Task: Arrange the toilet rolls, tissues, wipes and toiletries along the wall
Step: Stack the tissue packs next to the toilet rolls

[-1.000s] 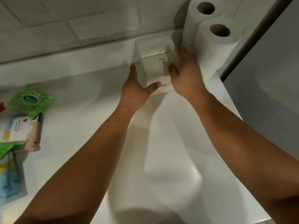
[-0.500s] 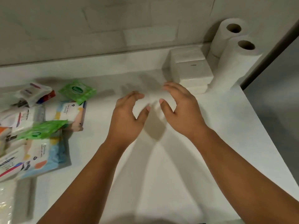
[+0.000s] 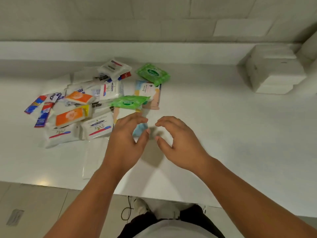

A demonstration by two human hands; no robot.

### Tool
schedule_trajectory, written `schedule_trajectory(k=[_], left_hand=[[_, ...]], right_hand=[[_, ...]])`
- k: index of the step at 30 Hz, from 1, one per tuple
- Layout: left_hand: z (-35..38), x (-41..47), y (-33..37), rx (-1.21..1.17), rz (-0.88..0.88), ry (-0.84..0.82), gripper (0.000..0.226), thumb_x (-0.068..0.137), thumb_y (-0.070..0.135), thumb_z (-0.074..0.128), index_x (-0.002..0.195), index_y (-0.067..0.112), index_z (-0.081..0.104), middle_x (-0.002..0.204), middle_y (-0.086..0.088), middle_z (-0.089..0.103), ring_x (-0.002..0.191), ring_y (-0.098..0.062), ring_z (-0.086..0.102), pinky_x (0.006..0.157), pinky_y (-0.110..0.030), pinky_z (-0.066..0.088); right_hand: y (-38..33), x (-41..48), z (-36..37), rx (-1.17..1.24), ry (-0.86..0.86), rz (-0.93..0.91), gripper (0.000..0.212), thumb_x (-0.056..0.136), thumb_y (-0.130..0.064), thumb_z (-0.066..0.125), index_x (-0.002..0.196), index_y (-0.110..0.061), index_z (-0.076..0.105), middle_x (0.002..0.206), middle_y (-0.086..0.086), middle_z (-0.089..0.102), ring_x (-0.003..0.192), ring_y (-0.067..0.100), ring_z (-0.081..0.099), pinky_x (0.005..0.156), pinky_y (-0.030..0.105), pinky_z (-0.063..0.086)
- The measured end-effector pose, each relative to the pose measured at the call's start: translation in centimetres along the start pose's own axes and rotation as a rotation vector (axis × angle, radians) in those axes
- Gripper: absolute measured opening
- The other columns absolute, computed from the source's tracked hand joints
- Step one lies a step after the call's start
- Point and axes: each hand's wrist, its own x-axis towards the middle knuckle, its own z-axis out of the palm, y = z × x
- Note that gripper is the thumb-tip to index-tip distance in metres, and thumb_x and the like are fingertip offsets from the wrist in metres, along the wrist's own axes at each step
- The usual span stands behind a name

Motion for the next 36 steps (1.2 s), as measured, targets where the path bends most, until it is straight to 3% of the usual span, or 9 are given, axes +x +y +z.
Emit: schedule_trajectory(k=[3,6,11,15,22,25,28,31,36], left_hand=[[-2.8,-1.9,-3.8,0.001,-0.018,0.026,0.03,0.088,0.015,0.072,0.117,0.023,0.067,0.132,0.009,0.06,0.126,-0.01,0.049,0.105,-0.021,0.036],[-5.2,-3.5,-7.4,0.012,-0.039,0.042,0.031,0.088,0.014,0.072,0.118,0.021,0.067,0.131,0.007,0.062,0.125,-0.013,0.052,0.105,-0.027,0.041],[-8.1,-4.7,-12.8,0.096,-0.127,-0.013,0.03,0.092,0.016,0.067,0.122,0.02,0.065,0.132,0.005,0.062,0.124,-0.016,0.053,0.103,-0.027,0.042],[-8.6,-4.7,-14.8,0.107,-0.207,-0.123,0.039,0.095,0.023,0.065,0.134,0.021,0.058,0.142,0.003,0.055,0.13,-0.017,0.047,0.104,-0.019,0.03],[-8.4,-4.1,-16.6,0.122,-0.217,-0.183,0.049,0.095,0.035,0.063,0.141,0.02,0.051,0.141,-0.002,0.052,0.13,-0.021,0.044,0.106,-0.027,0.036],[-8.9,-3.6,-16.7,0.002,-0.279,-0.153,0.044,0.094,0.035,0.066,0.134,0.022,0.056,0.132,0.002,0.053,0.115,-0.007,0.05,0.087,0.002,0.033],[-9.1,-3.1,-16.5,-0.145,-0.359,-0.088,0.033,0.093,0.032,0.067,0.125,0.028,0.059,0.123,0.006,0.053,0.105,-0.001,0.05,0.073,0.008,0.032],[-8.7,-3.2,-16.1,-0.22,-0.419,0.026,0.025,0.094,0.032,0.066,0.119,0.032,0.061,0.117,0.01,0.054,0.1,0.001,0.052,0.079,0.003,0.035],[-6.9,-3.3,-13.4,-0.464,-0.534,0.325,0.017,0.095,0.034,0.063,0.112,0.032,0.063,0.116,0.014,0.06,0.11,-0.002,0.058,0.103,-0.034,0.049]], right_hand=[[-2.6,0.1,4.2,-0.012,-0.078,-0.023,0.041,0.087,-0.028,0.062,0.127,-0.019,0.059,0.131,-0.005,0.054,0.121,0.014,0.051,0.103,0.029,0.044],[-4.7,0.1,7.8,-0.032,-0.147,0.018,0.043,0.088,-0.035,0.063,0.129,-0.022,0.056,0.134,-0.006,0.052,0.121,0.014,0.051,0.1,0.033,0.047],[-7.5,-0.2,12.1,-0.119,-0.336,0.106,0.082,0.077,-0.057,0.072,0.143,-0.024,0.038,0.142,-0.006,0.042,0.128,0.013,0.042,0.108,0.03,0.039],[-8.1,-0.4,14.4,-0.158,-0.375,0.166,0.096,0.071,-0.055,0.078,0.147,-0.024,0.029,0.142,-0.007,0.041,0.129,0.012,0.04,0.108,0.029,0.036],[-8.4,0.0,16.3,-0.074,-0.291,0.209,0.076,0.081,-0.04,0.074,0.146,-0.024,0.036,0.135,-0.007,0.05,0.117,0.013,0.051,0.098,0.027,0.045],[-8.7,0.1,16.0,-0.015,-0.273,0.216,0.068,0.085,-0.032,0.072,0.145,-0.028,0.041,0.14,-0.014,0.048,0.11,0.007,0.054,0.097,0.024,0.047],[-9.1,0.2,15.7,0.087,-0.254,0.247,0.065,0.087,-0.021,0.07,0.145,-0.03,0.041,0.143,-0.018,0.044,0.102,0.003,0.054,0.095,0.023,0.05],[-9.8,0.1,15.5,0.196,-0.235,0.239,0.066,0.088,-0.014,0.068,0.145,-0.03,0.04,0.142,-0.025,0.039,0.12,0.003,0.048,0.102,0.03,0.049],[-10.6,-0.2,15.0,0.483,-0.15,0.325,0.065,0.092,-0.004,0.06,0.144,-0.037,0.038,0.142,-0.022,0.038,0.127,-0.001,0.044,0.089,0.013,0.051]])
